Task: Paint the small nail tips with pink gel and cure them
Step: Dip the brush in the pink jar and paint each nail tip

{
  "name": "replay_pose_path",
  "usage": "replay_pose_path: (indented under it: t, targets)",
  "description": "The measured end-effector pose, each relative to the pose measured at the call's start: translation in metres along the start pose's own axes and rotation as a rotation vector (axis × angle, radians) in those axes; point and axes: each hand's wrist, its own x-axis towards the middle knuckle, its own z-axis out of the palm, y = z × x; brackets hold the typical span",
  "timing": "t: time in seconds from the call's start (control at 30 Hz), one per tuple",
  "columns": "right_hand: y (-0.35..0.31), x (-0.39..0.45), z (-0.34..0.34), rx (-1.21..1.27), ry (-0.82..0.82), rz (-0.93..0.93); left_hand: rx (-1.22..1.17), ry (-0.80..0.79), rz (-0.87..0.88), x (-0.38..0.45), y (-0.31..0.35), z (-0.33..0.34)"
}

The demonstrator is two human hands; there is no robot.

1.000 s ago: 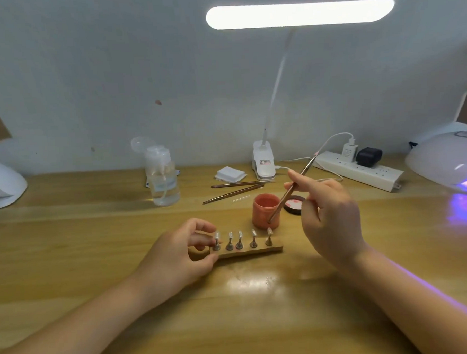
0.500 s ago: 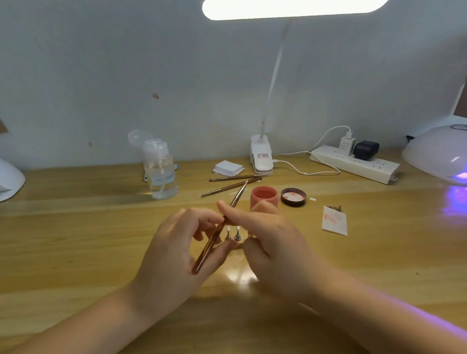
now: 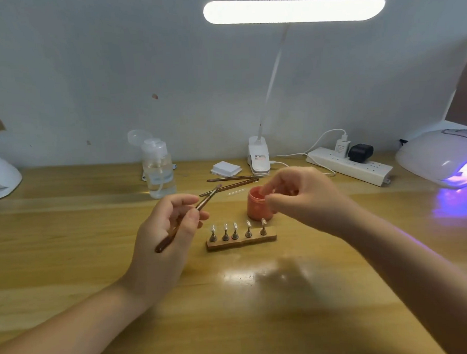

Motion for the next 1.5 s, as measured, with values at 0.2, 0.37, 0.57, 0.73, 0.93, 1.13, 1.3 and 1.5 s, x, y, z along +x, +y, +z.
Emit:
replay_pose_path:
  t: [0.2, 0.37, 0.57, 0.73, 0.93, 1.13, 1.3, 1.5]
  targets:
    - [0.036, -0.014, 0.004, -0.286, 0.003, 0.127, -0.084, -0.015, -0.019, 0.001, -0.001, 0.001]
    - [0.049, -0.019, 0.022, -0.327, 0.011, 0.087, -0.114, 0.003, -0.062, 0.003, -0.003, 0.0]
    - [0.053, -0.021, 0.041, -0.36, 0.063, -0.016, -0.111, 0.035, -0.076, 0.004, -0.007, -0.001]
    - [0.055, -0.019, 0.045, -0.293, 0.106, -0.033, -0.115, 0.039, -0.079, 0.004, -0.007, 0.002]
    - [0.055, -0.021, 0.045, -0.408, 0.137, -0.182, -0.11, 0.073, -0.087, 0.006, -0.005, 0.003]
    - [0.052, -0.023, 0.045, -0.362, 0.239, -0.268, -0.097, 0.094, -0.092, 0.011, 0.004, 0.004]
    - [0.057, -0.021, 0.04, -0.033, 0.293, -0.098, 0.032, 0.072, -0.009, 0.044, 0.032, 0.02]
    - [0.058, -0.023, 0.04, 0.058, 0.327, -0.07, 0.286, -0.06, -0.063, 0.093, 0.048, 0.048]
